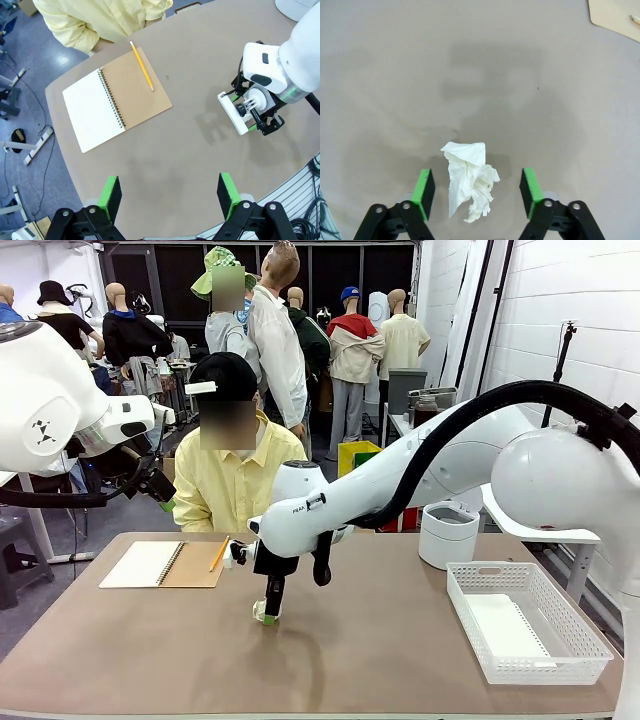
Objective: Sort the paper based on its condition.
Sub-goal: If a person hands you a paper, place it in the Organizing basket , and if it's crumpled, put it in the Trash can.
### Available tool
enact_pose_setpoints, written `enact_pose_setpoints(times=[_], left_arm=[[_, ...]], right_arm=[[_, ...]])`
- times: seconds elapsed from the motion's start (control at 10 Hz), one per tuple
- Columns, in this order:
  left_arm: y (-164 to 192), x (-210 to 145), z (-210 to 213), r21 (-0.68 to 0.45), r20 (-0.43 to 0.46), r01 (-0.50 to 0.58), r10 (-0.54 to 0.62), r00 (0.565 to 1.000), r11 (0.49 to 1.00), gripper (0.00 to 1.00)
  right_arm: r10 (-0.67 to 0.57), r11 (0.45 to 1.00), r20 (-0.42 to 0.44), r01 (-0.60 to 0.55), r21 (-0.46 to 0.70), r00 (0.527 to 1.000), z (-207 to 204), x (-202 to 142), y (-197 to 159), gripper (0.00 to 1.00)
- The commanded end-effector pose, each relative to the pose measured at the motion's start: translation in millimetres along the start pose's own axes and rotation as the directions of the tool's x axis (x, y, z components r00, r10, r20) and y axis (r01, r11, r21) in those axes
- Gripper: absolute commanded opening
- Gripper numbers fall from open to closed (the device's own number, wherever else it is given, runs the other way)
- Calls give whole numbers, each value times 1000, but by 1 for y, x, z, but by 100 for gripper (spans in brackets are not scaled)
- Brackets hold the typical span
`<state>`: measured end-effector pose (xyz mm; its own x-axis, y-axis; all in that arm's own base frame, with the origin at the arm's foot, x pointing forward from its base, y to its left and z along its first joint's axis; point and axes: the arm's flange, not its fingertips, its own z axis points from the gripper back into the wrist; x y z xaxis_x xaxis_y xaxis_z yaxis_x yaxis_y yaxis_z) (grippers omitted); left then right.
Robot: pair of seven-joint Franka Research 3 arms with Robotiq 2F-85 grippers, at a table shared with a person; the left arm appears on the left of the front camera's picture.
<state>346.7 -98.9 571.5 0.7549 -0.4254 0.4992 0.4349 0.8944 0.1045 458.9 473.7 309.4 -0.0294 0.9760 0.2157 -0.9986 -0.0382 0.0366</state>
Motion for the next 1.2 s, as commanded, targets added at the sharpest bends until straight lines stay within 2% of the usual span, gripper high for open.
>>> enact_pose_setpoints(times=[0.0,0.2,0.5,0.7,0.9,1.1], left_arm=[[2,0,0,4,0,2,-2,1000,1000,100],[2,0,0,4,0,2,-2,1000,1000,100],[2,0,0,4,0,2,-2,1000,1000,100],[2,0,0,4,0,2,-2,1000,1000,100],[2,0,0,4,0,2,-2,1000,1000,100],[2,0,0,4,0,2,-2,1000,1000,100]], right_arm=[[-31,999,-21,31,5,999,-1,5,-3,55],[-50,999,-17,51,6,999,1,3,-4,15],[-75,997,7,75,0,997,12,-1,-7,15],[-133,991,54,132,26,990,27,-10,-11,15],[-192,981,61,193,-6,980,64,-32,-20,15],[-277,956,19,278,-94,961,113,-69,-33,15]])
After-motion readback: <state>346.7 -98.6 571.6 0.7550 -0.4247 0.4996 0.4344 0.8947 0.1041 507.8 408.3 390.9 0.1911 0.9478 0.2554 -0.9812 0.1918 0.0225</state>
